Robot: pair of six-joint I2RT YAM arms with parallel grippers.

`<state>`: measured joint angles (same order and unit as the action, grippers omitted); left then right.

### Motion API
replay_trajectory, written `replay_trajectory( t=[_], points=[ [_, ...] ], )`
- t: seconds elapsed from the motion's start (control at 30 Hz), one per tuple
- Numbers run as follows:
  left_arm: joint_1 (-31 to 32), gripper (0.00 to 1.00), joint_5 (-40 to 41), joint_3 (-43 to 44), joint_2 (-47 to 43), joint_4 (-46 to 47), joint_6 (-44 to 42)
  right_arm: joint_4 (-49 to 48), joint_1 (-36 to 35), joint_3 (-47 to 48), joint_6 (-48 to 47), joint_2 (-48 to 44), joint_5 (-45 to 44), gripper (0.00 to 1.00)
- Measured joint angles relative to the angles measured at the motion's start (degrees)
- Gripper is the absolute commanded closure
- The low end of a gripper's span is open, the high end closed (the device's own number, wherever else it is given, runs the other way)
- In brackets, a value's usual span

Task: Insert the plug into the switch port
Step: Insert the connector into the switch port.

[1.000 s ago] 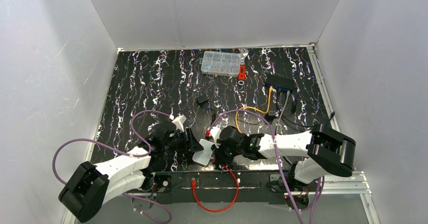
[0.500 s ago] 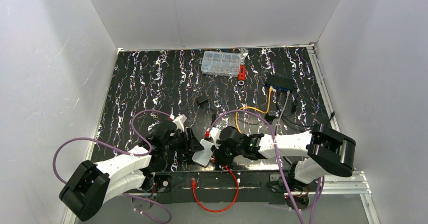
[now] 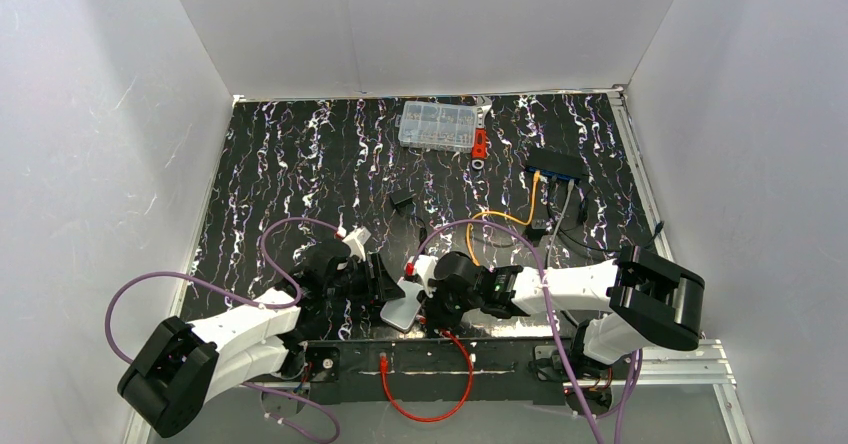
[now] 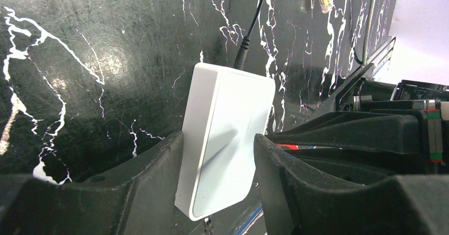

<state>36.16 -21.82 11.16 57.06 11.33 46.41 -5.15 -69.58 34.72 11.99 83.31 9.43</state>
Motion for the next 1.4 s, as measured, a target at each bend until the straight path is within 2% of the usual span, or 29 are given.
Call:
replay_trajectory(
  t=[1.4],
  points=[
    [0.22,0.54,-0.86,-0.74,-0.61,0.30,-0.20,0.66,-1.01,0.83,1.13,0.22,-3.41,0.99]
  ],
)
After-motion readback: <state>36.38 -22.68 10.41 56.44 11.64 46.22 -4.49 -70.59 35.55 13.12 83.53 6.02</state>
